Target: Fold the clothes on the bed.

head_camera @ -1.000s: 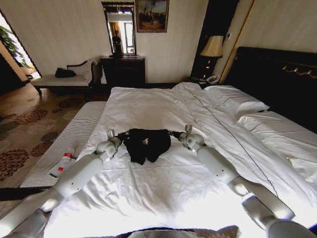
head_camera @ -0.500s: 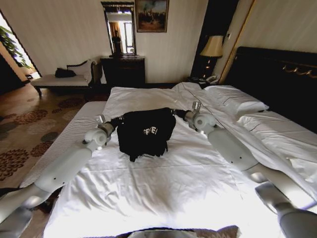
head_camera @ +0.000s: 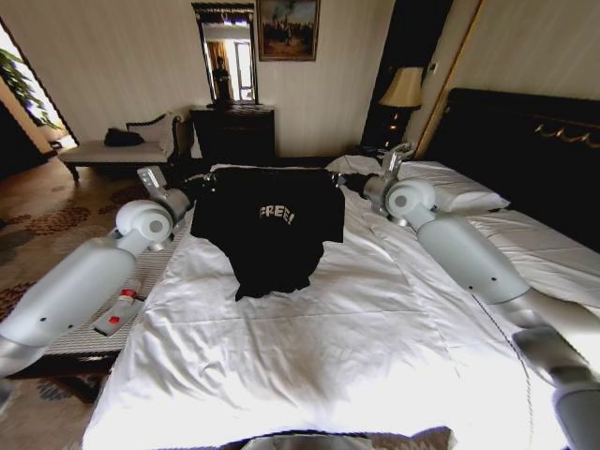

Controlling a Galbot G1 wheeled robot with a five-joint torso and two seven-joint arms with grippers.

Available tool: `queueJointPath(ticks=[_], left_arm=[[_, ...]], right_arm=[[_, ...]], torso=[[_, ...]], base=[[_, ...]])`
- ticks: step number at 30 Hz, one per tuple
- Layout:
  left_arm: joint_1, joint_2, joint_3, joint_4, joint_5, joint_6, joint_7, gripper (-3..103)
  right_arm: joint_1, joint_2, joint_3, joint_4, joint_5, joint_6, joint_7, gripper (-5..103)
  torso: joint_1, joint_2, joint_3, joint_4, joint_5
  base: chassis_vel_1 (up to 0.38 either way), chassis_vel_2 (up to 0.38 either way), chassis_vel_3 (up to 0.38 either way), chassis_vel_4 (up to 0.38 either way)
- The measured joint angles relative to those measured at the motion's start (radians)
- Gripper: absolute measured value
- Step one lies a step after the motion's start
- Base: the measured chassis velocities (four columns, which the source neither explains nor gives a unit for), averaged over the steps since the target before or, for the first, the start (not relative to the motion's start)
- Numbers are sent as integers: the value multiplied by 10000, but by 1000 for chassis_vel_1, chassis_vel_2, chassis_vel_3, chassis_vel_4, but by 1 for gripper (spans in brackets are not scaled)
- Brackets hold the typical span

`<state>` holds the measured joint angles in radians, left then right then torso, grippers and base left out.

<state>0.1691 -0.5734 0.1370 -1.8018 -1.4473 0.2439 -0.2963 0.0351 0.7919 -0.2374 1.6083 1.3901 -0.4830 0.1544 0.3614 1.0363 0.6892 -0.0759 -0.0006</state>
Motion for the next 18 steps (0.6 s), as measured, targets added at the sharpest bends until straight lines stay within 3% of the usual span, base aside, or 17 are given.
queueJointPath(ticks=[5,9,12,14,18], left_arm=[[-126,426,-383,-361,-383,32,-72,1],[209,1192,-1138,-1021,-841,52,-159,1],[935,2039,-2048,-1656,-1170,46,-172,1],[1428,2696,-2628,-2086,-1412,-56,-132,1],[1654,3168,-2997,-2318,-1545,-163,-102,1]], right_arm=[[627,-94,-74,240,339,-55,140,0],[1271,3,-207,435,646,-134,250,0],[1723,103,-349,620,897,-189,310,0],[1981,58,-354,944,1174,-296,529,0],[2097,-31,-296,1227,1437,-356,712,0]], torso=[[2,-1,1,4,-3],[3,-1,1,-1,0],[1,-1,1,16,-2],[-1,1,0,15,-8],[-1,1,-1,4,-1]], base=[[0,0,0,0],[0,0,0,0],[0,0,0,0],[0,0,0,0],[0,0,0,0]])
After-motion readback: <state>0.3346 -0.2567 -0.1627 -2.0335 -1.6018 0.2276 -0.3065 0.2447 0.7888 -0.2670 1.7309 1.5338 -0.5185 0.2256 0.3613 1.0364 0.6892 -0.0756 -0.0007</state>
